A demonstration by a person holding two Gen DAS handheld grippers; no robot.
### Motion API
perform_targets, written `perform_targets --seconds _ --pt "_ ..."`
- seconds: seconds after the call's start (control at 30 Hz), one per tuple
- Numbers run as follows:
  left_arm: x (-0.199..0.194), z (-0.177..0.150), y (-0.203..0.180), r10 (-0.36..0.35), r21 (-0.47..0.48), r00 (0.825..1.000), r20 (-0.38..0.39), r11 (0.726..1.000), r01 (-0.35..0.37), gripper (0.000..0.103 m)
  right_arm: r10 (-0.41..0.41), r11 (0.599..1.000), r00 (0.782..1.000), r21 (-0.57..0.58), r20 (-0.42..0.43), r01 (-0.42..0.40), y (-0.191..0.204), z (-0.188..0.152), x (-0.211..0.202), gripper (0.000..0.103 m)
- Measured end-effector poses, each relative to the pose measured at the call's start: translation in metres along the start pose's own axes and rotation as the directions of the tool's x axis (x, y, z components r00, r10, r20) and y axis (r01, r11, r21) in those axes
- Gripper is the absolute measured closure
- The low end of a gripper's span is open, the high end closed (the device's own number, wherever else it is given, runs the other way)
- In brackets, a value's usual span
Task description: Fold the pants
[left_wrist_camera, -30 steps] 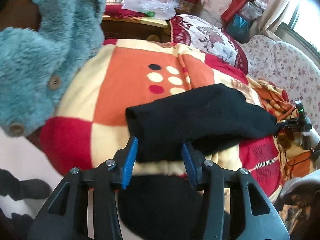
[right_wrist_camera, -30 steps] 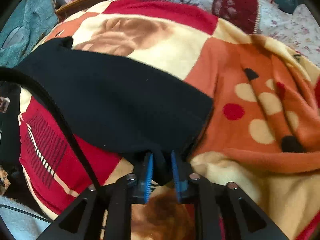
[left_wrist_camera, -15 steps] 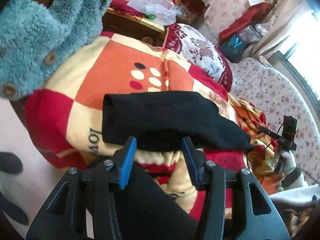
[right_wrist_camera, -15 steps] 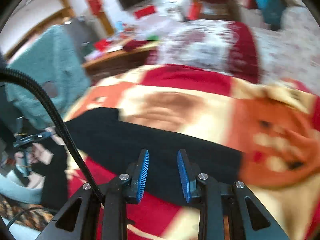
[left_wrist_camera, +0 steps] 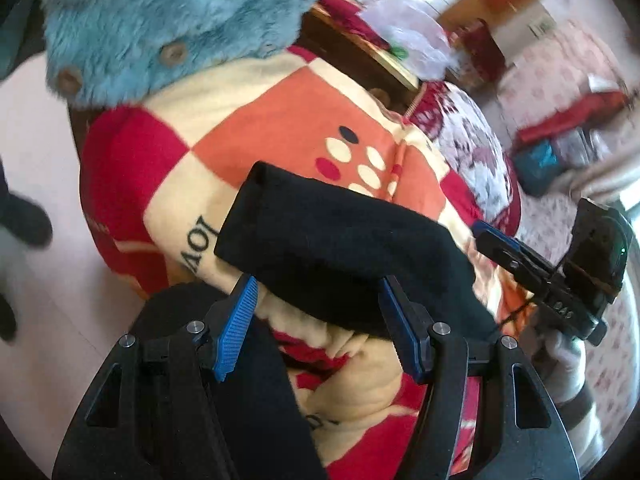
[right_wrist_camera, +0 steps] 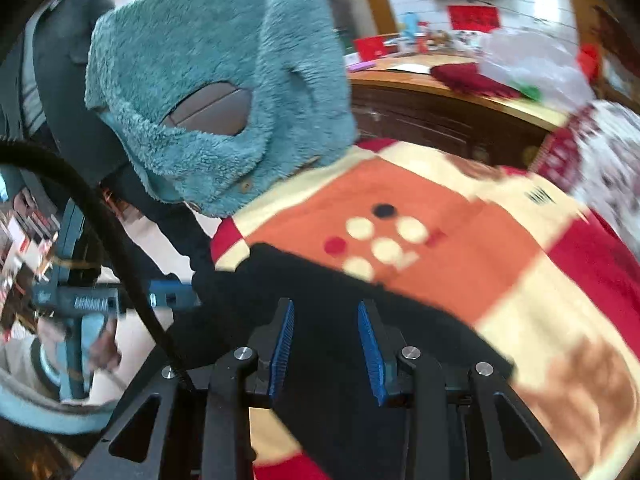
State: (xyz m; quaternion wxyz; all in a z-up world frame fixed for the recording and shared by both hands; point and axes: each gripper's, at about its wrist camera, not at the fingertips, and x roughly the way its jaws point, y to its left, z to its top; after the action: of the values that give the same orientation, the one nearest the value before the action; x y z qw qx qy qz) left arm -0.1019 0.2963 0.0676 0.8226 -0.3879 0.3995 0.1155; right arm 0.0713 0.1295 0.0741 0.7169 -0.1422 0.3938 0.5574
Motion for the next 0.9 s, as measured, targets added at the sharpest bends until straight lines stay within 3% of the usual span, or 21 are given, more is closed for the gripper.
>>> perform_targets --seconds 0.1,0.27,0.57,0.8,0.9 --pt "-0.001 0.002 0.004 -0.013 -0.054 1.000 0.020 0.998 0.014 0.040 0.007 0.999 0.999 -0.049 -0.031 -0.009 0.007 0.017 0.029 0.064" --pt "0.001 0.003 0.009 -0.018 -0.102 1.000 0.025 0.995 0.021 0.040 -0.006 0.998 0.997 -0.070 -0.082 0.000 0.008 0.016 0.060 0.064" --pt "0.005 0.003 0.007 0.008 -0.127 0.999 0.038 0.992 -0.003 0.040 0.018 1.000 0.998 -0.013 -0.055 -0.019 0.008 -0.005 0.059 0.063" --pt "0.010 0.002 0.012 0.010 -0.152 0.999 0.032 0.988 -0.005 0.040 -0.002 0.995 0.992 -0.097 -0.129 -0.010 0.016 -0.010 0.068 0.063" --pt "0.010 0.003 0.013 0.006 -0.163 0.999 0.037 0.987 0.000 0.040 -0.002 0.992 0.992 -0.124 -0.124 -0.013 0.018 0.006 0.065 0.055"
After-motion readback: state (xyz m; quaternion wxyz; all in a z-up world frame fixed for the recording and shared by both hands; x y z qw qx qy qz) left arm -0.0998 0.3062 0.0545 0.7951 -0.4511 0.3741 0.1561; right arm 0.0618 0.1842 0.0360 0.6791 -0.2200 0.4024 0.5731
